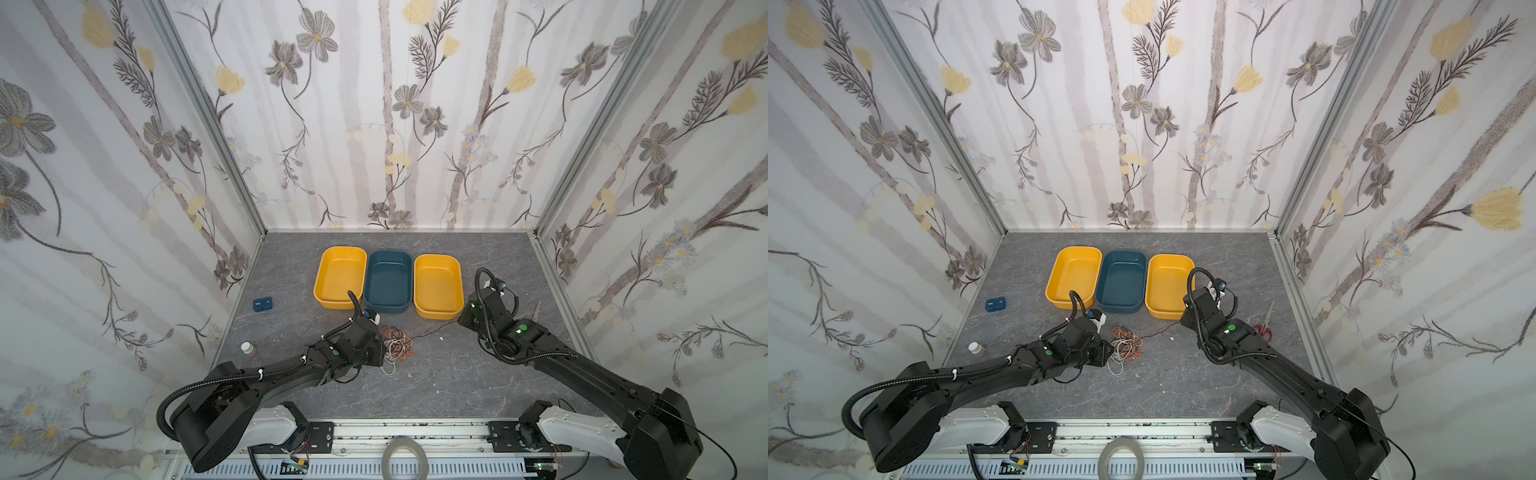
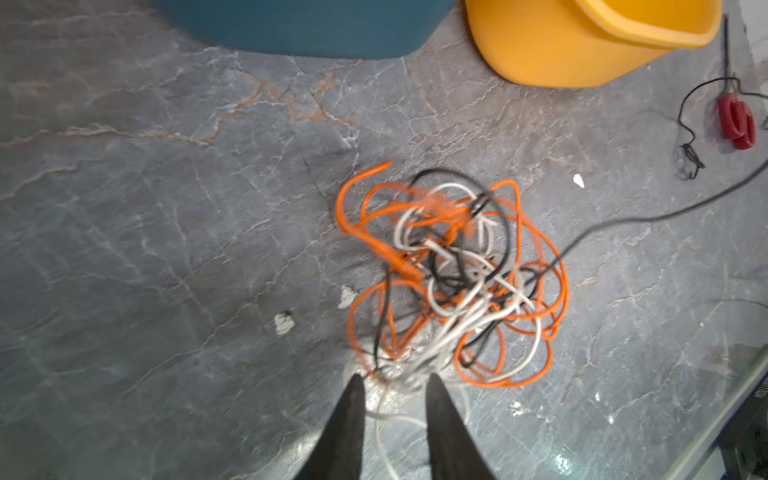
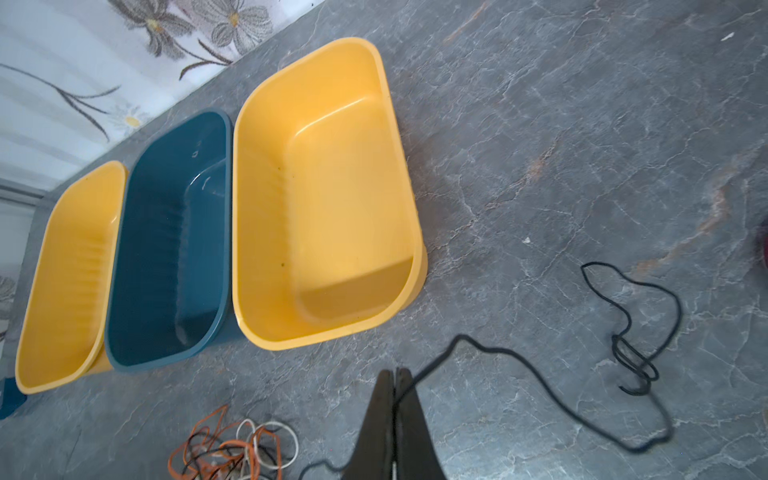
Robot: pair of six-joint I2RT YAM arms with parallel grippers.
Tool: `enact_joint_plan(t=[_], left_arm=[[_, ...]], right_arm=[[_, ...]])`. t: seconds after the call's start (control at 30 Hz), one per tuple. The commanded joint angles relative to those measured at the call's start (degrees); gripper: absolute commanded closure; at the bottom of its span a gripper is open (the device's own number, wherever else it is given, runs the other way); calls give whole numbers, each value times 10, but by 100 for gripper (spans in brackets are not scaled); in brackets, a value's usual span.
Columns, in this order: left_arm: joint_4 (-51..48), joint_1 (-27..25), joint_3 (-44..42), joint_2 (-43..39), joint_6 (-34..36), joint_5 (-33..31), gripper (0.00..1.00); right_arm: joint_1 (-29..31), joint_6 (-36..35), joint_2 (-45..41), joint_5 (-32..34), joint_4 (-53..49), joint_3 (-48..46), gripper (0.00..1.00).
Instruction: Untangle the cables
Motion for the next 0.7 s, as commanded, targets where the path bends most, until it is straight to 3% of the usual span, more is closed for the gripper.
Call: enact_joint_plan(t=[0.0,0.4,0.53,0.67], left_arm=[[13,2,-3,-13,-3,15,56],[48,5,24,32,12,63,31],[71,5,41,77,20,70,33],[69,6,54,117,20,57,53]], right_arm=[[2,-16,7,-34,13,0,100],[4,-37,-4,-89,7,33,100],[4,-47,-21,-121,-1,57,100],[0,-55,-48,-136,-2,65,100]])
